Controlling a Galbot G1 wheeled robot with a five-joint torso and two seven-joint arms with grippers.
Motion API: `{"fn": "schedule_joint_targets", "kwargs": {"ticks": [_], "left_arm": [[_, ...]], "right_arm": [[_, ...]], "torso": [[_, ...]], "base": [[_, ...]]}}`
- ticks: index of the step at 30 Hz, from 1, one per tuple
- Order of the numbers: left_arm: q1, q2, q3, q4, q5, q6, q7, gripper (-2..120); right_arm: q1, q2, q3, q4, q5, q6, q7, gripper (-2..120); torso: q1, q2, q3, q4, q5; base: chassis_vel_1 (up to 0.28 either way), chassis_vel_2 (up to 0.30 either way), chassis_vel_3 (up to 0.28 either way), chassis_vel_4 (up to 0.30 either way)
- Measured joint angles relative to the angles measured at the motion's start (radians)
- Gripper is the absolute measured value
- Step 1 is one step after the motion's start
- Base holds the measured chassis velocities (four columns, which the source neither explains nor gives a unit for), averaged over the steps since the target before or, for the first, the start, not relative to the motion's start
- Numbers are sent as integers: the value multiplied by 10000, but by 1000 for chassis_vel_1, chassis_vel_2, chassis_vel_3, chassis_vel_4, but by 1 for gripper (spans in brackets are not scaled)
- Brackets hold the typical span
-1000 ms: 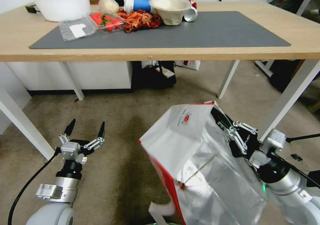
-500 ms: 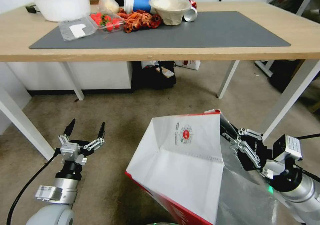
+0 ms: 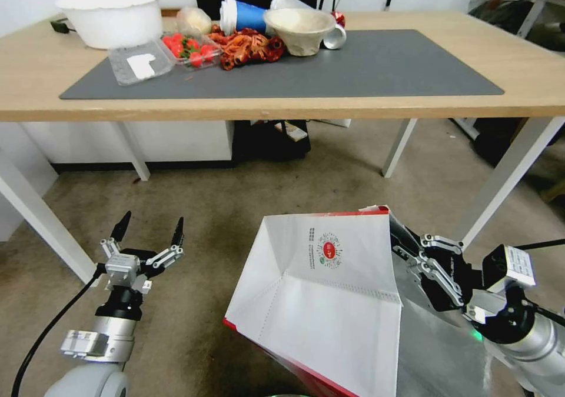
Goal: Pick up the food delivery bag from the floor and place it on the table.
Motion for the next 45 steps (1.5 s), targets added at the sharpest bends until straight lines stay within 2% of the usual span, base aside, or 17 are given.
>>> {"fn": "schedule_joint_targets", "kwargs": {"ticks": [6, 14, 20, 45], "left_arm": [[-189, 143, -39, -41, -237, 356, -243, 100], [-71, 23, 95, 97, 29, 209, -243, 100], [-72, 32, 40, -91, 65, 339, -241, 100], [194, -104, -51, -632, 195, 445, -256, 100]], "right_arm": [[126, -204, 183, -129, 159, -202, 29, 0], [86, 10, 22, -140, 159, -279, -118, 0], [207, -18, -18, -209, 165, -312, -227, 0], [1, -20, 270, 96, 398, -261, -547, 0]], "torso": [[22, 201, 187, 1, 1], [94, 530, 440, 1, 0], [143, 816, 678, 1, 0], [386, 1770, 1395, 1, 0]], "base": [[0, 0, 0, 0], [0, 0, 0, 0], [0, 0, 0, 0], [0, 0, 0, 0]]}}
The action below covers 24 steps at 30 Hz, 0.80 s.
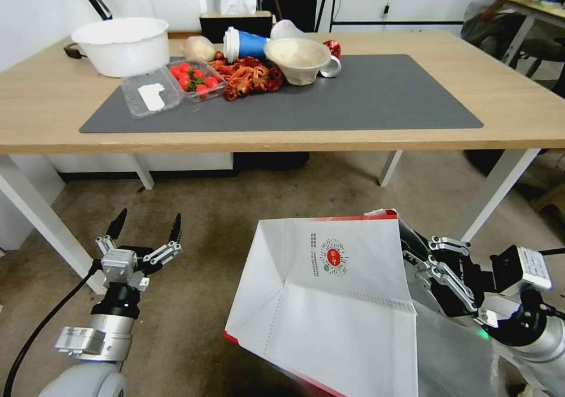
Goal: Pick up the food delivery bag from the floor and place it on the table.
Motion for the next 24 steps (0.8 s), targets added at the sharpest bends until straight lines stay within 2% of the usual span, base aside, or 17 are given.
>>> {"fn": "schedule_joint_targets", "kwargs": {"ticks": [22, 24], "left_arm": [[186, 77, -284, -399, -76, 144, -200, 100], [189, 69, -281, -431, -69, 162, -200, 100]], "right_arm": [[37, 25, -35, 139, -14, 31, -30, 0], [53, 23, -30, 123, -1, 53, -28, 0]], "torso": [[277, 872, 596, 0, 0], [351, 1091, 737, 0, 0]], "base": [[0, 0, 0, 0], [0, 0, 0, 0]]}}
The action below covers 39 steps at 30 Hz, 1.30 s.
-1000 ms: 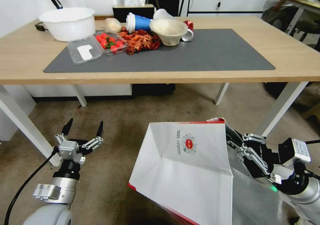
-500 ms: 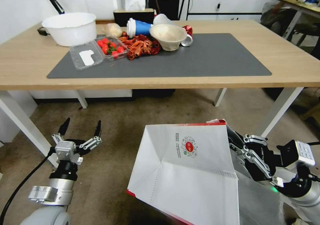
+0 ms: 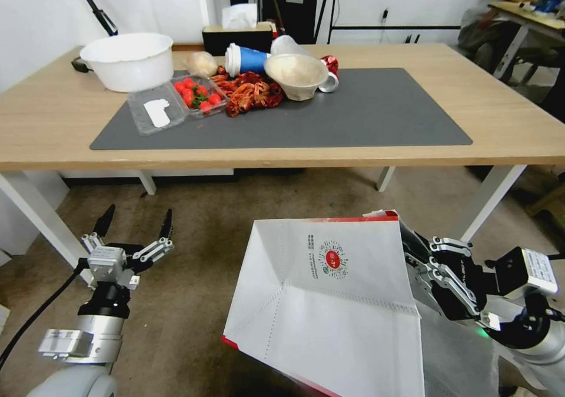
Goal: Pick up the food delivery bag from the floor and place it on the table.
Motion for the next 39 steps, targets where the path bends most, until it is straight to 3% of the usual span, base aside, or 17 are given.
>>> {"fn": "schedule_joint_targets", "kwargs": {"ticks": [39], "left_arm": [[-110, 66, 252, 53, 133, 156, 190, 100]], "right_arm": [[-44, 174, 29, 125, -85, 80, 96, 0]], "torso": [[589, 1604, 1020, 0, 0]], "base": [[0, 0, 0, 0]]}}
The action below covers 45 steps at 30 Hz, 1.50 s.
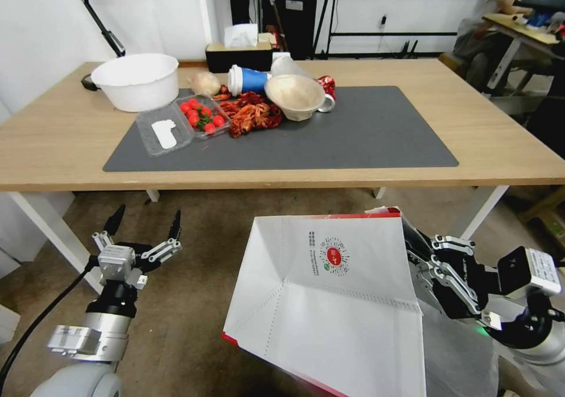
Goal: Pick up the food delivery bag from the floor and place it on the table.
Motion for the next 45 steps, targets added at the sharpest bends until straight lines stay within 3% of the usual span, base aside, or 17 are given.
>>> {"fn": "schedule_joint_targets", "kwargs": {"ticks": [45], "left_arm": [[149, -258, -18, 116, 121, -264, 17, 100]], "right_arm": [[-2, 100, -58, 139, -42, 53, 55, 0]], "torso": [[766, 1928, 1162, 0, 0]], "base": [[0, 0, 0, 0]]}}
